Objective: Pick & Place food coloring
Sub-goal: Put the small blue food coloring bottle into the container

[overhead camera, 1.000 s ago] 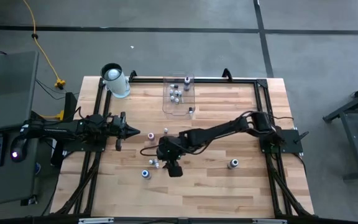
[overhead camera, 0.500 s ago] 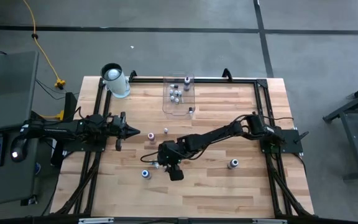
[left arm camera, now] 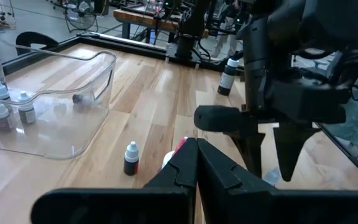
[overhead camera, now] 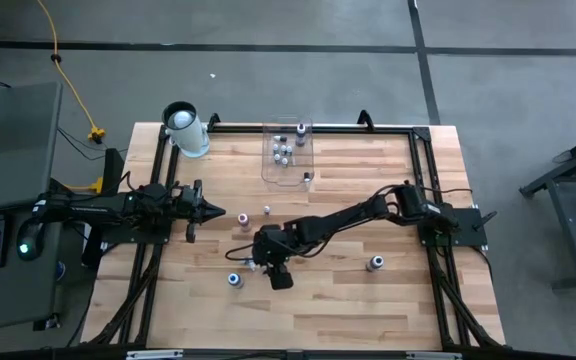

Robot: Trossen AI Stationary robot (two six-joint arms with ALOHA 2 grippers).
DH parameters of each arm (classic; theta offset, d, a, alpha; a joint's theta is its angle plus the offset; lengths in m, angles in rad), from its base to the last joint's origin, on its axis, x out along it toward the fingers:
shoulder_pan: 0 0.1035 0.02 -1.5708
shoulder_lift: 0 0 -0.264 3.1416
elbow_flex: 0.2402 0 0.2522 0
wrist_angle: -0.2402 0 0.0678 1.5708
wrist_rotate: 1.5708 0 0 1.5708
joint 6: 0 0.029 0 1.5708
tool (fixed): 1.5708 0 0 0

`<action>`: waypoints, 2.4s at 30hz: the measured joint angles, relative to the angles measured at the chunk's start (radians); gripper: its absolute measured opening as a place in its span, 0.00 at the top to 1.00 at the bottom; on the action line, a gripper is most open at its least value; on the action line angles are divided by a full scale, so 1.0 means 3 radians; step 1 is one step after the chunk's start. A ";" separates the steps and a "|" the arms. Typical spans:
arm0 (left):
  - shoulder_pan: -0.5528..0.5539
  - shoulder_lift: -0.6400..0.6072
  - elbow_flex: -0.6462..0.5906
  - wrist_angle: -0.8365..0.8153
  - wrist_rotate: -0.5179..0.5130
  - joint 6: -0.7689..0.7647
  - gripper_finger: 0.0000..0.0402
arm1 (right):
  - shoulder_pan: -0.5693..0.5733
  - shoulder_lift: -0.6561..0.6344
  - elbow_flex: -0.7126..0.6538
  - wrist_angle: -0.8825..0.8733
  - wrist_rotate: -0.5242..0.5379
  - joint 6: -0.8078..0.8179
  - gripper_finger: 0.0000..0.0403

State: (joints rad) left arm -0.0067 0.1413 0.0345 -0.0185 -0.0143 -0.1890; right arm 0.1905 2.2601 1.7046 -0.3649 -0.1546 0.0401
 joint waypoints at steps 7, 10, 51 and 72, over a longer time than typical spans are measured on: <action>0.0000 0.0000 0.0000 0.0000 0.0000 0.0000 1.00 | 0.0001 0.0009 -0.0003 -0.0009 0.0061 0.0011 0.52; 0.0000 0.0000 0.0000 -0.0001 -0.0001 0.0000 1.00 | 0.0000 0.0009 -0.0003 -0.0008 0.0063 0.0012 0.54; -0.0001 0.0001 0.0000 0.0000 0.0001 0.0000 1.00 | -0.0248 -0.0247 0.1227 -0.1429 0.0560 -0.0135 0.88; 0.0000 0.0001 0.0000 -0.0013 0.0001 0.0000 1.00 | -0.1347 -0.0252 0.1990 -0.2621 0.0862 0.0453 0.88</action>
State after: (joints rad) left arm -0.0067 0.1417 0.0345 -0.0223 -0.0139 -0.1890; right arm -0.2136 2.1845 2.3016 -1.1512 0.1041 0.1761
